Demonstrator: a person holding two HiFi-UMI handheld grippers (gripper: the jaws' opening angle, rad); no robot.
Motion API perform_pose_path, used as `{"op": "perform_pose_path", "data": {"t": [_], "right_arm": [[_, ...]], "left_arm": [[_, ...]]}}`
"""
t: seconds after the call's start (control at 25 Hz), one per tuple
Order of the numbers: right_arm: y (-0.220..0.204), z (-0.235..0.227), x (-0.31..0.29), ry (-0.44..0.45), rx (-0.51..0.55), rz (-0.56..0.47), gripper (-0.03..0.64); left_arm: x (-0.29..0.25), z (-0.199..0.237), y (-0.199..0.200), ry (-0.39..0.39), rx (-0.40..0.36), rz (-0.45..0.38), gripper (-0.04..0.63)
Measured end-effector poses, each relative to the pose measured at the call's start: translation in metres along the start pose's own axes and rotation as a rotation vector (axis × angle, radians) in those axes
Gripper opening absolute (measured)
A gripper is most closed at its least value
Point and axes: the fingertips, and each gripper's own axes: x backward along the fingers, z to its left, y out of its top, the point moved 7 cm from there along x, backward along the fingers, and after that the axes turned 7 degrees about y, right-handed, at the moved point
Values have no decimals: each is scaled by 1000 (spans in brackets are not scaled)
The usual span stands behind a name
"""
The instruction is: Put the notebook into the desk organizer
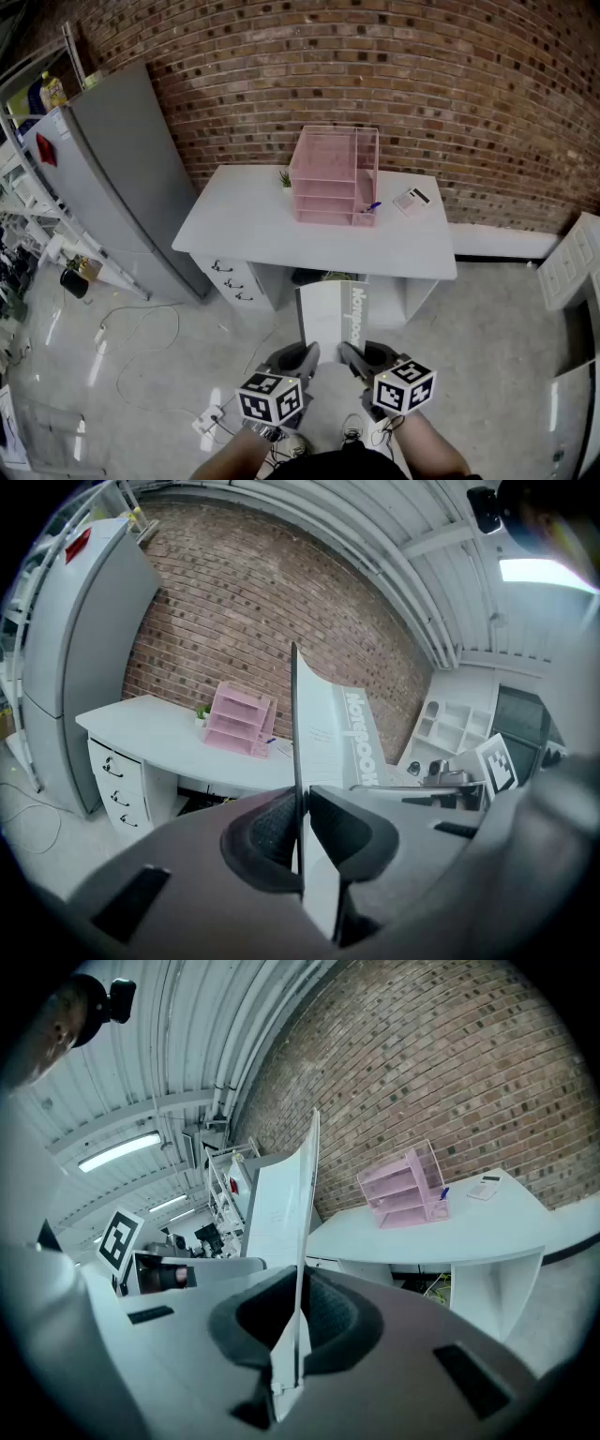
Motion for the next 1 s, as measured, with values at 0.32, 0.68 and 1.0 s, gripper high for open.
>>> {"op": "perform_pose_path", "data": {"t": [0.32,0.68,1.0], "right_arm": [[2,-3,2,3,4,-2,14],[4,-3,9,20,4,-13,17],[5,-16,21,44,4,-8,15]], "left_arm": [[-3,-3,2,0,-4,-6,29],[0,-11,2,8,-6,-15,29],[-9,-25,-2,29,4,-22,29]]}}
